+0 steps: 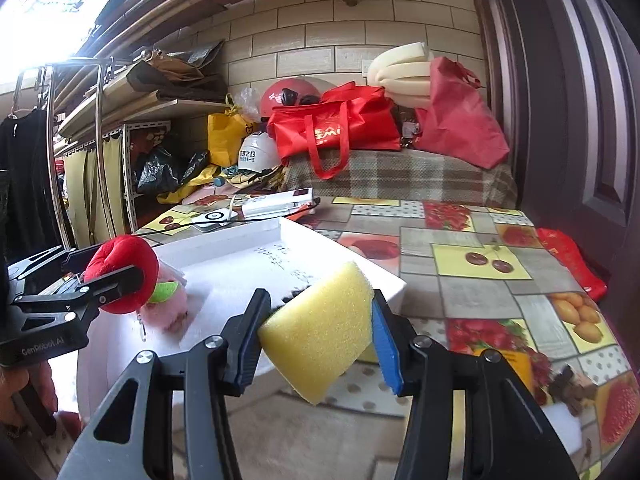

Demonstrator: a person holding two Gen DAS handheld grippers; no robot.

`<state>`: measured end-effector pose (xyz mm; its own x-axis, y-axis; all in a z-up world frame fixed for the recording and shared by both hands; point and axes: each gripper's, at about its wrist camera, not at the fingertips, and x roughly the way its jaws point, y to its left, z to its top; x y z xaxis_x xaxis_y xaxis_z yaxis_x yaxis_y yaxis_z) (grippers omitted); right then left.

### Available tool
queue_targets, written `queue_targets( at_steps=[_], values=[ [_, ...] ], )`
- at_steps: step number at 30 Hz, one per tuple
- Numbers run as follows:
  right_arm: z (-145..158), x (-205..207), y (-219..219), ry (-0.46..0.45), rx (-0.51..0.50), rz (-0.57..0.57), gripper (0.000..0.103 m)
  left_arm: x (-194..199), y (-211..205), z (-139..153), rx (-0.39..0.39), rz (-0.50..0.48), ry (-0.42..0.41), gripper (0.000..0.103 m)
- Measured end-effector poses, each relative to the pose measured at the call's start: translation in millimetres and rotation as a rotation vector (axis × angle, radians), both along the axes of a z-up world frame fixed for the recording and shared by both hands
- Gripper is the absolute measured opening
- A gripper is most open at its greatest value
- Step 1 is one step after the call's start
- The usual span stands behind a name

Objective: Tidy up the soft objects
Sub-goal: 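Carry red plush and yellow sponge into the white tray and open both tools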

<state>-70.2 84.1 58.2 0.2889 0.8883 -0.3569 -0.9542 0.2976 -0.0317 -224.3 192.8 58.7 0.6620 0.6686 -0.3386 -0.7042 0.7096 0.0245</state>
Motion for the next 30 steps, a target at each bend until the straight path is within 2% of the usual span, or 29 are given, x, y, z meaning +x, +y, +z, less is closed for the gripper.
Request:
queue_targets(
  at_steps=[5,13,21,23,24,25,26,27,30],
  values=[
    [-1,-2,17,0.005,-0.005,0.016,0.05,-5,19,-2,-0.034,0.043,-0.004,0.062],
    [-1,-8,44,0.019,-0.016,0.077,0.05,-3,35,-2,-0.019,0.081,0.016,0.062],
    [-2,-17,71,0.018,-0.031,0.118,0.051,-3,62,-3,-0.055,0.111,0.008,0.065],
    [-3,-21,77,0.006,-0.047,0.134,0.055,-1,61,-3,-0.051,0.106,0.017,0.071],
    [-3,-24,78,-0.009,-0.056,0.135,0.065,0,61,-3,-0.049,0.107,0.02,0.074],
    [-3,-26,78,-0.018,-0.056,0.128,0.082,0,60,-3,-0.046,0.115,0.022,0.087],
    [-2,-28,75,-0.033,-0.043,0.117,0.085,-1,60,-3,-0.039,0.139,0.022,0.096],
    [-2,-28,72,-0.037,-0.03,0.115,0.086,-2,60,-2,-0.037,0.157,0.018,0.1],
    [1,-27,67,-0.042,-0.002,0.106,0.087,-8,65,-3,-0.062,0.185,-0.008,0.103]
  ],
)
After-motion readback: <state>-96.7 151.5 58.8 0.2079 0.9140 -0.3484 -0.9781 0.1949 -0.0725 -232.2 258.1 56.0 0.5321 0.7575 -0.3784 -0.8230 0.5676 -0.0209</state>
